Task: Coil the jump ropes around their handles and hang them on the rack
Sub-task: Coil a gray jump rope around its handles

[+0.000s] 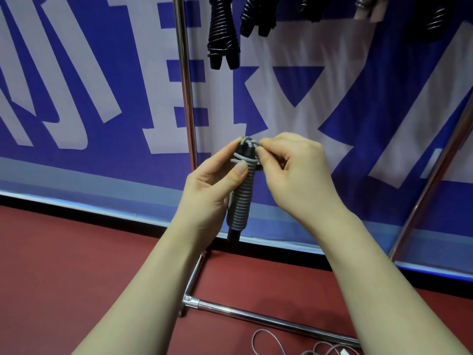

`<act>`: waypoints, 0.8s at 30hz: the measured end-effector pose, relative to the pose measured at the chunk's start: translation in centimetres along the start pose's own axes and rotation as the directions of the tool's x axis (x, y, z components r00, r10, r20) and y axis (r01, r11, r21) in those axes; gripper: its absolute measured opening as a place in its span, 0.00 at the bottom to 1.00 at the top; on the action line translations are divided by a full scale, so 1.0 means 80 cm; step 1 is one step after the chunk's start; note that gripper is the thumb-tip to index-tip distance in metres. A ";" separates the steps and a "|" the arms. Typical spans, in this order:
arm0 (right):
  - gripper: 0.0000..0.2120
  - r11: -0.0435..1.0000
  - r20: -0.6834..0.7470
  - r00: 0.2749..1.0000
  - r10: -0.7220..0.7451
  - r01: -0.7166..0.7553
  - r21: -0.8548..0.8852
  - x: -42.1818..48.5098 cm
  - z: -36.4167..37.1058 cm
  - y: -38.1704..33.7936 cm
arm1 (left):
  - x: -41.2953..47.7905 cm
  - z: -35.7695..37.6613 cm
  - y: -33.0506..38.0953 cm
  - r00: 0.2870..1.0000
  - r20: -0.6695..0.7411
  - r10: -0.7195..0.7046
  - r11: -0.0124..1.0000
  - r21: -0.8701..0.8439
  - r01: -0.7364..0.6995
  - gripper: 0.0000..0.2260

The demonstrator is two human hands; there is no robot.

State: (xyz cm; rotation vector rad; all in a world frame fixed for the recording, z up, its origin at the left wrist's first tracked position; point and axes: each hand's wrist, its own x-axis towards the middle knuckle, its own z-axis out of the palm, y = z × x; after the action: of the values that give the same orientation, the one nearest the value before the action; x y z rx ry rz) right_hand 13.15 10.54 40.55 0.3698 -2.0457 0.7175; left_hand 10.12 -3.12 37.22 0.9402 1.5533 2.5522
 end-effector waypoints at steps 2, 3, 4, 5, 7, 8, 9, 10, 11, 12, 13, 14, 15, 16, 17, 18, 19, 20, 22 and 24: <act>0.13 1.000 0.038 0.999 0.002 -0.002 -0.005 0.000 -0.003 0.001 | 0.000 -0.003 -0.002 1.000 0.010 0.014 0.998 0.058 -0.014 0.17; 0.13 1.000 0.060 0.998 0.002 -0.001 -0.018 0.000 -0.005 0.002 | 0.000 -0.004 -0.002 0.999 0.022 0.023 0.995 0.099 -0.025 0.17; 0.13 0.999 0.088 0.996 0.009 -0.006 -0.037 0.000 -0.006 0.003 | -0.001 -0.006 -0.002 0.999 0.036 0.032 0.990 0.140 -0.037 0.17; 0.13 0.998 0.122 0.992 0.023 -0.016 -0.055 0.000 -0.007 0.005 | -0.001 -0.007 -0.003 0.998 0.052 0.035 0.983 0.179 -0.044 0.17; 0.12 0.998 0.199 0.979 0.041 -0.029 -0.063 0.000 -0.008 0.010 | -0.003 -0.010 -0.004 0.997 0.078 0.028 0.966 0.256 -0.047 0.18; 0.12 0.998 0.231 0.972 0.038 -0.026 -0.053 0.000 -0.009 0.012 | -0.003 -0.011 -0.004 0.996 0.088 0.026 0.958 0.281 -0.050 0.19; 0.12 0.999 0.257 0.966 0.035 -0.027 -0.037 0.000 -0.011 0.015 | -0.004 -0.012 -0.005 0.995 0.097 0.026 0.954 0.294 -0.053 0.19; 0.12 0.999 0.279 0.959 0.042 -0.039 -0.018 0.001 -0.013 0.018 | -0.004 -0.012 -0.005 0.994 0.104 0.027 0.950 0.308 -0.058 0.19; 0.11 0.998 0.304 0.951 0.056 -0.057 -0.003 0.002 -0.015 0.021 | -0.005 -0.013 -0.005 0.993 0.114 0.024 0.942 0.329 -0.061 0.18; 0.11 0.997 0.330 0.942 0.070 -0.074 0.001 0.001 -0.016 0.024 | -0.005 -0.013 -0.005 0.992 0.125 0.016 0.934 0.353 -0.060 0.18; 0.10 0.997 0.354 0.932 0.078 -0.083 -0.003 0.001 -0.016 0.027 | -0.006 -0.012 -0.005 0.990 0.139 0.003 0.926 0.374 -0.055 0.18; 0.10 0.996 0.373 0.924 0.088 -0.089 -0.016 0.000 -0.017 0.030 | -0.007 -0.012 -0.005 0.989 0.151 -0.011 0.917 0.395 -0.050 0.18; 0.10 0.995 0.384 0.918 0.098 -0.093 -0.032 -0.001 -0.016 0.031 | -0.007 -0.012 -0.006 0.987 0.161 -0.021 0.909 0.415 -0.048 0.18; 0.10 0.994 0.387 0.916 0.111 -0.101 -0.048 -0.002 -0.016 0.031 | -0.007 -0.011 -0.007 0.986 0.166 -0.027 0.899 0.435 -0.049 0.18; 0.10 0.992 0.388 0.913 0.129 -0.114 -0.062 -0.003 -0.016 0.031 | -0.007 -0.011 -0.008 0.985 0.169 -0.031 0.889 0.455 -0.050 0.17; 0.10 0.988 0.393 0.907 0.151 -0.132 -0.074 -0.003 -0.016 0.031 | -0.007 -0.010 -0.009 0.984 0.176 -0.028 0.877 0.477 -0.060 0.17; 0.11 0.984 0.401 0.899 0.178 -0.156 -0.086 -0.003 -0.017 0.030 | -0.007 -0.010 -0.011 0.982 0.188 -0.023 0.863 0.500 -0.075 0.17; 0.11 0.978 0.412 0.887 0.210 -0.189 -0.092 -0.004 -0.018 0.030 | -0.007 -0.009 -0.013 0.980 0.197 -0.020 0.849 0.521 -0.087 0.17; 0.11 0.959 0.428 0.862 0.271 -0.280 -0.044 -0.005 -0.019 0.032 | -0.007 -0.009 -0.016 0.982 0.189 -0.022 0.843 0.531 -0.084 0.16; 0.11 0.902 0.458 0.829 0.322 -0.415 0.118 -0.006 -0.021 0.036 | -0.006 -0.009 -0.018 0.985 0.171 -0.016 0.860 0.505 -0.074 0.16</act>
State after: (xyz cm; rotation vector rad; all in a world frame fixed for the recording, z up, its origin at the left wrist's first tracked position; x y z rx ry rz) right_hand 13.11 13.82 39.85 0.2652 -2.5047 1.1883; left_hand 9.76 -3.12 35.60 1.1851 2.2215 2.0258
